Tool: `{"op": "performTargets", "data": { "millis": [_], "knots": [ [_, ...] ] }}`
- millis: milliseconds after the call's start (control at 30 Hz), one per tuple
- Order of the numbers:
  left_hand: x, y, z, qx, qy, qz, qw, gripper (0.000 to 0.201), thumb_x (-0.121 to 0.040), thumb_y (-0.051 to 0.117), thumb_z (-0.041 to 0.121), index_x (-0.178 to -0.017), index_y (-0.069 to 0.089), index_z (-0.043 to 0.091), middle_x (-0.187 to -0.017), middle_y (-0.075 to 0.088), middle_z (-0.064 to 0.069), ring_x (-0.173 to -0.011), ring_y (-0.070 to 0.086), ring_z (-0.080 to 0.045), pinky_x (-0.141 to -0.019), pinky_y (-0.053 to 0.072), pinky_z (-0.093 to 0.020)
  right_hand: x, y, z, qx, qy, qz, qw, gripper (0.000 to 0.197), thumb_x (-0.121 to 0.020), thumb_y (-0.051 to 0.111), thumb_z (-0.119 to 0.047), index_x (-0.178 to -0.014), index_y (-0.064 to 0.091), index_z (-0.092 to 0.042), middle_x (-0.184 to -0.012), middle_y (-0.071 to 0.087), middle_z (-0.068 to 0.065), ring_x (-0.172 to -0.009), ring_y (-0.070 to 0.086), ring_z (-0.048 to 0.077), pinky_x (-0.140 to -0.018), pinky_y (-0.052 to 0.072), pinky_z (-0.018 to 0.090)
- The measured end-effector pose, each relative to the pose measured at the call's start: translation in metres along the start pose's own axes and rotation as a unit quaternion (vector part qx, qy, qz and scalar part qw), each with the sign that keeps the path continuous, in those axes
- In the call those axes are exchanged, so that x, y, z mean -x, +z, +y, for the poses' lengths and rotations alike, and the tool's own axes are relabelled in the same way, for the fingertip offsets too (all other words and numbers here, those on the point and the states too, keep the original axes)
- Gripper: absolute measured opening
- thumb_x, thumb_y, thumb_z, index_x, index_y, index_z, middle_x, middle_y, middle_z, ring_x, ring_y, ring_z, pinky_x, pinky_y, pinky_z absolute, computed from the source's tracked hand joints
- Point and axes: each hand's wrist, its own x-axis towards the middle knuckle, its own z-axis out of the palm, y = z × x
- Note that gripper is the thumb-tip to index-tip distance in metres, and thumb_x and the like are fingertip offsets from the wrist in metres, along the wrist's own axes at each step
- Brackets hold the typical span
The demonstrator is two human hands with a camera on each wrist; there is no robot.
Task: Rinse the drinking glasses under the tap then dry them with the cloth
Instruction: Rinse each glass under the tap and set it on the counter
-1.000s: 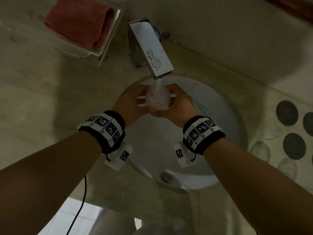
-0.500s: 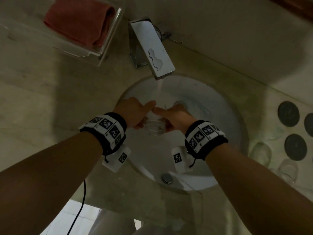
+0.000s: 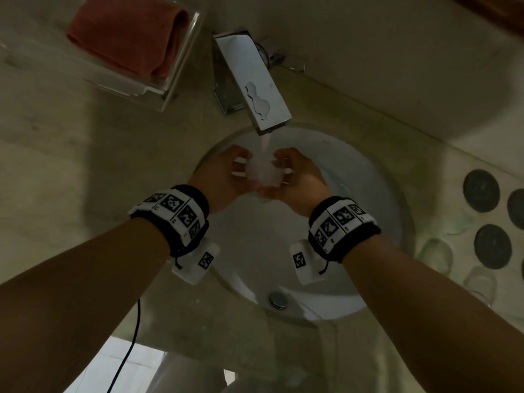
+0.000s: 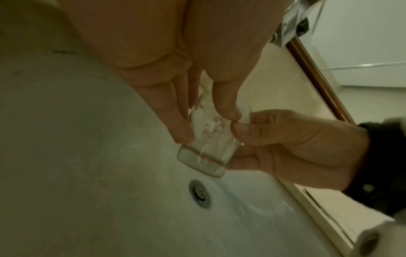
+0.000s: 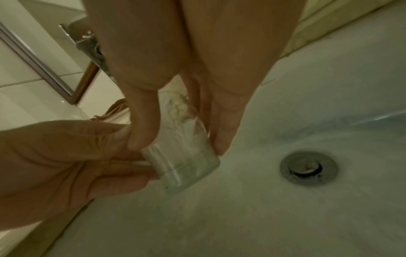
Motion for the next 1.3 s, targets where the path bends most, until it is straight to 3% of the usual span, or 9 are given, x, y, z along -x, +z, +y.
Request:
{"op": "performTargets", "data": {
  "millis": [233,400,533,700,767,833,967,1067,1300],
  "knots": [
    [0.003,0.001,0.008,0.069,0.011,0.024,0.997,0.043,-0.085,0.07,-0.006,-0.118,0.051,0.013,-0.114,0.06,-0.007,-0.105,0.064,-0.029,-0.085,0.06,-0.043,-0.001,0.007,0.002,0.001,-0.05,0.038,0.998,0.08,-0.057,0.096,-0.022,-0.123,0.05,-0.031,-0.119,0.061,-0.01,-0.105,0.067,0.018,-0.083,0.062,0.047],
    [0.002,0.001,0.008,0.07,0.01,0.027,0.997,0.046,-0.082,0.073,-0.006,-0.118,0.052,0.014,-0.117,0.059,-0.009,-0.109,0.062,-0.033,-0.091,0.056,-0.056,-0.001,0.005,0.003,0.005,-0.067,0.047,0.997,0.082,-0.06,0.096,-0.014,-0.127,0.05,-0.025,-0.115,0.06,-0.012,-0.104,0.065,0.016,-0.084,0.06,0.033],
    [0.002,0.002,0.006,0.053,0.023,0.031,0.998,0.049,-0.08,0.075,-0.006,-0.117,0.051,0.016,-0.117,0.059,-0.008,-0.107,0.063,-0.033,-0.086,0.059,-0.047,0.001,0.003,0.002,0.0,-0.068,0.047,0.997,0.083,-0.059,0.096,-0.014,-0.127,0.05,-0.025,-0.104,0.058,-0.019,-0.101,0.066,0.018,-0.084,0.062,0.039],
    [0.003,0.001,0.002,-0.05,0.055,0.039,0.997,0.059,-0.075,0.083,0.002,-0.12,0.049,0.02,-0.108,0.058,0.008,-0.093,0.064,-0.011,-0.079,0.059,-0.025,0.0,0.004,0.005,0.004,-0.066,0.036,0.997,0.081,-0.061,0.096,-0.02,-0.128,0.051,-0.026,-0.111,0.06,-0.015,-0.101,0.067,0.013,-0.084,0.062,0.036],
    [0.002,0.001,0.002,-0.082,0.054,0.039,0.994,0.053,-0.081,0.081,0.014,-0.125,0.053,0.019,-0.106,0.06,0.011,-0.091,0.064,-0.004,-0.079,0.057,-0.021,0.0,0.003,0.006,-0.009,-0.046,0.025,0.999,0.077,-0.065,0.095,-0.026,-0.13,0.053,-0.024,-0.116,0.063,-0.011,-0.101,0.068,0.012,-0.085,0.062,0.037],
    [0.001,-0.001,0.0,-0.121,0.032,0.04,0.991,0.045,-0.086,0.075,0.033,-0.124,0.061,0.015,-0.103,0.068,0.004,-0.09,0.069,-0.014,-0.083,0.06,-0.034,-0.002,0.003,0.01,0.009,-0.015,0.003,1.0,0.074,-0.07,0.089,-0.041,-0.132,0.054,-0.021,-0.122,0.065,-0.006,-0.104,0.068,0.013,-0.089,0.06,0.039],
    [0.001,-0.003,0.0,-0.22,0.001,0.024,0.975,0.061,-0.094,0.051,0.057,-0.087,0.074,0.001,-0.076,0.075,-0.013,-0.075,0.073,-0.028,-0.085,0.059,-0.044,0.0,0.006,0.015,0.015,0.057,-0.049,0.997,0.098,-0.054,0.069,-0.088,-0.121,0.067,-0.016,-0.11,0.075,0.001,-0.094,0.074,0.019,-0.088,0.06,0.047],
    [0.0,-0.003,-0.003,-0.254,-0.031,0.012,0.967,0.077,-0.095,0.043,0.064,-0.071,0.074,-0.002,-0.068,0.074,-0.011,-0.07,0.073,-0.027,-0.085,0.059,-0.042,0.005,0.008,0.011,-0.022,0.082,-0.073,0.994,0.076,-0.07,0.069,-0.075,-0.096,0.074,-0.004,-0.089,0.078,0.013,-0.083,0.076,0.028,-0.085,0.061,0.049],
    [-0.002,0.003,-0.005,-0.238,-0.081,0.012,0.968,0.081,-0.094,0.042,0.067,-0.087,0.075,-0.006,-0.072,0.075,-0.014,-0.07,0.074,-0.029,-0.081,0.061,-0.04,0.007,0.006,0.005,-0.023,0.136,-0.064,0.988,0.068,-0.081,0.068,-0.064,-0.093,0.072,0.003,-0.085,0.078,0.015,-0.078,0.076,0.029,-0.081,0.063,0.045]
  ]
}}
